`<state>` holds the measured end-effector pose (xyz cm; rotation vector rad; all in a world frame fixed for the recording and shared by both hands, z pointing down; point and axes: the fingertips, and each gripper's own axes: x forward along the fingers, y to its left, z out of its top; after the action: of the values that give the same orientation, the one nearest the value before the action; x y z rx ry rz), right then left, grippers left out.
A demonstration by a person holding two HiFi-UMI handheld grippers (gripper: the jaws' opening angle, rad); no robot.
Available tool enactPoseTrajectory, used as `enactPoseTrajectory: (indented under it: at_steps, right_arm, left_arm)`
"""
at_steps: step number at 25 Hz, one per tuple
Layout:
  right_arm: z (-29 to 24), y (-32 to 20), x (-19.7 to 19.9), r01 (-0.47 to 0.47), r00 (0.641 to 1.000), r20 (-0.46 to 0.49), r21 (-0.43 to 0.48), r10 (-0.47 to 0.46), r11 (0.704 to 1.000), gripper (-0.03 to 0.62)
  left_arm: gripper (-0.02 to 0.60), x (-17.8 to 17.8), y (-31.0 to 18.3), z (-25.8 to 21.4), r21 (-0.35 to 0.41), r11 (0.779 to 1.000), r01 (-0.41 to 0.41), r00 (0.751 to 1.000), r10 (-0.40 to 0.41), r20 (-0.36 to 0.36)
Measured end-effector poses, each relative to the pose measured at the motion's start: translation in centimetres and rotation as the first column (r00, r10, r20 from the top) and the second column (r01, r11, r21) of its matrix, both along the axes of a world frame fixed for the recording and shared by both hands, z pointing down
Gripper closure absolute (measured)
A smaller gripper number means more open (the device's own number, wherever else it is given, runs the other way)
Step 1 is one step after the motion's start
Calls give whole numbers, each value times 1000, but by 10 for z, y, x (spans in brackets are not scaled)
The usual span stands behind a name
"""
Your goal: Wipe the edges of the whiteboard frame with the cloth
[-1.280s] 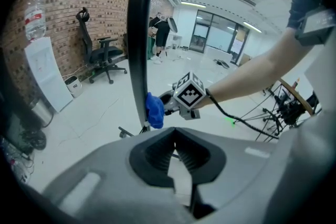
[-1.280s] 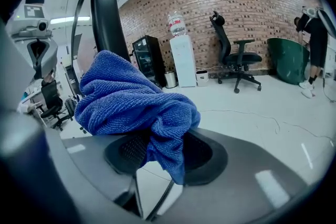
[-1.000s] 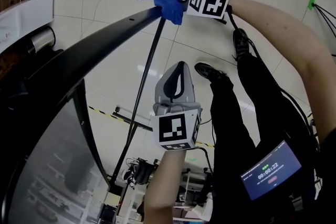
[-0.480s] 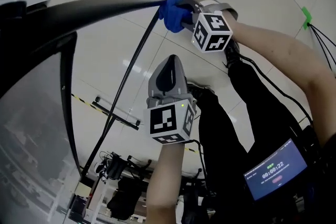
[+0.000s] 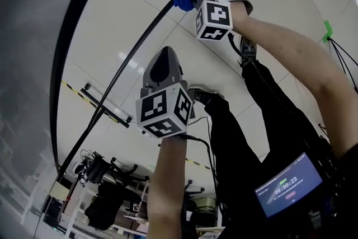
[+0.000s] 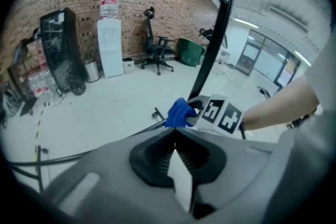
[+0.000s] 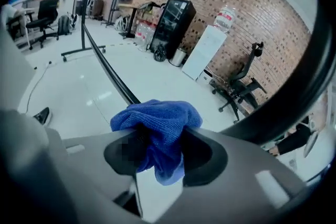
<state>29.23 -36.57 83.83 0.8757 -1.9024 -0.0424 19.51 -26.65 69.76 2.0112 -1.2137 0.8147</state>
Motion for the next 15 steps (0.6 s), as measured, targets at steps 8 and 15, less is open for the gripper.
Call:
enactPoseTrajectory:
  at_steps: [8,15]
  right_arm:
    - [20,-5,-11,133,986,-94,-62,-139,989,416]
    - [24,7,-58,267,955,-110,-97,-277,959,414]
  left_arm:
    - [578,-33,38,12,10,994,112,993,-112,-36]
    - [578,-92,59,26,23,969,248,968,-247,-37]
